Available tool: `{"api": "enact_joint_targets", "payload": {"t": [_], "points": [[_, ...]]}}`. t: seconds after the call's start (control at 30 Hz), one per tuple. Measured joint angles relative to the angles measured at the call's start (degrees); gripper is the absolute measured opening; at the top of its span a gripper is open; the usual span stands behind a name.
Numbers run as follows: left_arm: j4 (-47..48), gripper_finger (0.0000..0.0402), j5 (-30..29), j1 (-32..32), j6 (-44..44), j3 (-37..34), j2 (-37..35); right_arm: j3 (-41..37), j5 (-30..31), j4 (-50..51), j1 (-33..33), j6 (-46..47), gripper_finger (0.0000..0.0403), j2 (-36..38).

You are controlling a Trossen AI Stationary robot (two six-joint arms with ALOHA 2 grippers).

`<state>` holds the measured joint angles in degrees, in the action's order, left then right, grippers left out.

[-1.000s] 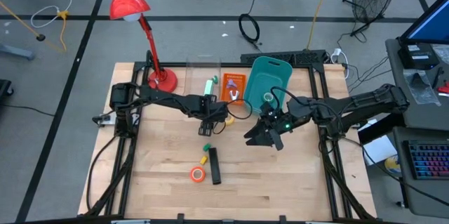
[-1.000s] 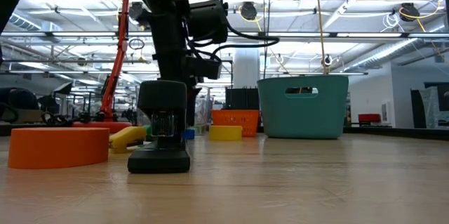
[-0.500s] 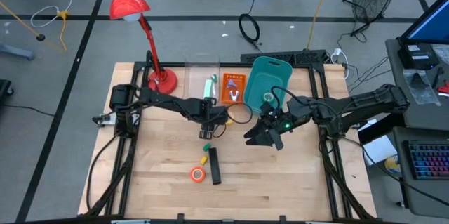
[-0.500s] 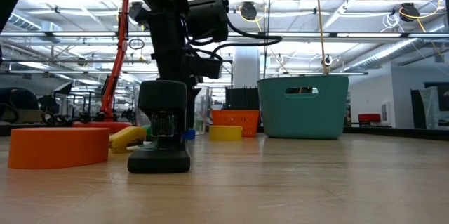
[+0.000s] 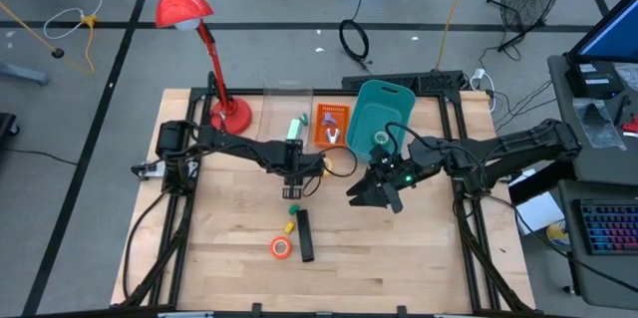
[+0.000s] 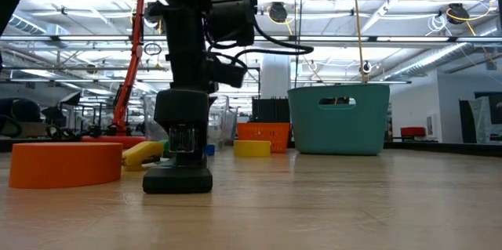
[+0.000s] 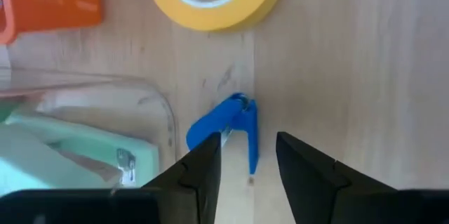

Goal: Pick and place Stapler, Stapler remover, tape
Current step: Put the blue stapler into the transparent bin

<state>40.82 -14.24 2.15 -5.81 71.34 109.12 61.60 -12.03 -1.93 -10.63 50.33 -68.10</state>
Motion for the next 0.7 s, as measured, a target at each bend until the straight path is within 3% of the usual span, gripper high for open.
{"api": "enact_joint_targets", "payload": {"t": [0.33,0.43,0.53,0.7], "points": [[1.04,0.0141,-1.38,-0.48,0.66,5.83,0.00,0.00,-0.02,0.00,0.00,0.00,0.0209,0.00],[6.25,0.0141,0.93,-1.18,5.74,9.78,-0.02,0.00,-0.12,0.00,0.00,0.02,0.0209,0.00],[9.62,0.0141,7.19,-1.97,19.39,11.62,-0.24,0.00,-0.17,0.02,-0.42,0.39,0.0209,0.00],[6.35,0.0141,8.81,-4.65,60.87,8.64,-0.20,0.00,-0.19,0.04,-0.85,-0.17,0.0209,0.00]]}}
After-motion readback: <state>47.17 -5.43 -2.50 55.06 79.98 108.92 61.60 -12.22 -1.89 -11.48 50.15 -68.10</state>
